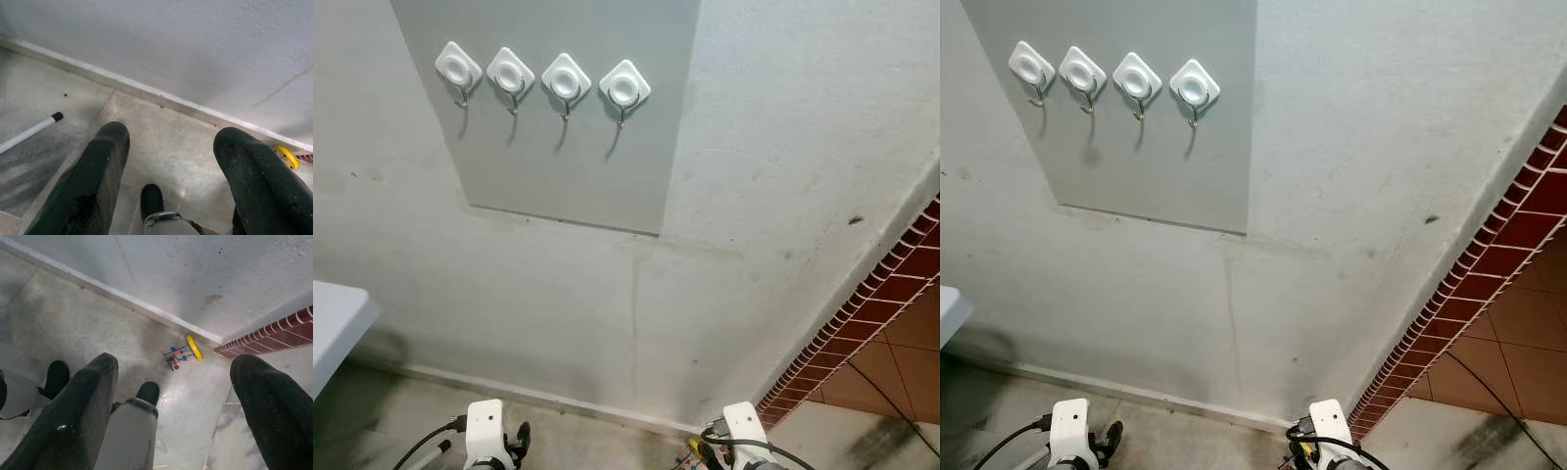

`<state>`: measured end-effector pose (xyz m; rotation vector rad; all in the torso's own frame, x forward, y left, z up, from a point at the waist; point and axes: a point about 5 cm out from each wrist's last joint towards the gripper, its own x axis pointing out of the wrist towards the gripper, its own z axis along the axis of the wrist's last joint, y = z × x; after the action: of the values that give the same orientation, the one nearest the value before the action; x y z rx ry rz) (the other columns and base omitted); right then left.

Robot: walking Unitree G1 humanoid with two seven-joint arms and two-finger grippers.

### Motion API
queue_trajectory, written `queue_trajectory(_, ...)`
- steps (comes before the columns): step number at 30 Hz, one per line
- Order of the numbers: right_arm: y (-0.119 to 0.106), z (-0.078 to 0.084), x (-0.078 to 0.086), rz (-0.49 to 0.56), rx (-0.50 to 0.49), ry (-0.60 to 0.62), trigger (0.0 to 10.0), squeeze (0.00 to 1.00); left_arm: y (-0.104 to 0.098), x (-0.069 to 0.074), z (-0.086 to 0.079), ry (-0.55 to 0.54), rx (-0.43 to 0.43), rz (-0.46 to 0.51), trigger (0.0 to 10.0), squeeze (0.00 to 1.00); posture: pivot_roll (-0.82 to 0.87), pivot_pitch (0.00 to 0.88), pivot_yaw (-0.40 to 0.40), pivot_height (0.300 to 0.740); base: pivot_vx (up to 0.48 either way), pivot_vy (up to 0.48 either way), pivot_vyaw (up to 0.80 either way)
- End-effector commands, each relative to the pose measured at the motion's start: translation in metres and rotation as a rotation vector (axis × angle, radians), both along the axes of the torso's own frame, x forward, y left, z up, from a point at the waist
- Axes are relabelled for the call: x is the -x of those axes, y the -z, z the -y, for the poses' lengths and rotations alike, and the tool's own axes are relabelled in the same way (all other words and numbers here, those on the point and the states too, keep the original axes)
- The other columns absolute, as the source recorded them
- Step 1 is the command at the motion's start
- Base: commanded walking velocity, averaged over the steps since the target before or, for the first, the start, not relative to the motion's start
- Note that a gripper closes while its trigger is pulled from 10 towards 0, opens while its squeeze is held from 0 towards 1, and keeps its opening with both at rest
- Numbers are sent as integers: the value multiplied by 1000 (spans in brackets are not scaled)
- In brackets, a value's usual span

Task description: Hang keys on a hook

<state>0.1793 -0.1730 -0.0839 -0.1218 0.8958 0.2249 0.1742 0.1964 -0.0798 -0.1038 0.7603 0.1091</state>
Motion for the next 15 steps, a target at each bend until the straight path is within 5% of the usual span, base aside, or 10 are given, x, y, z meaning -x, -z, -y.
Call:
queue_trajectory(1, 1, 1, 2, -3, 19, -18, 10000, 0, 1, 3, -2, -7, -6, -8, 10000, 0, -103, 0, -16, 732, 0, 0, 0)
queue_trajectory(7, 0, 1, 2, 5, 32, -39, 10000, 0, 1, 3, -2, -1, -11, -9, 10000, 0, -103, 0, -16, 732, 0, 0, 0)
queue_trajectory(15, 0, 2, 1, 2, 40, -58, 10000, 0, 2, 4, -5, 22, -28, -30, 10000, 0, -102, 0, -14, 732, 0, 0, 800)
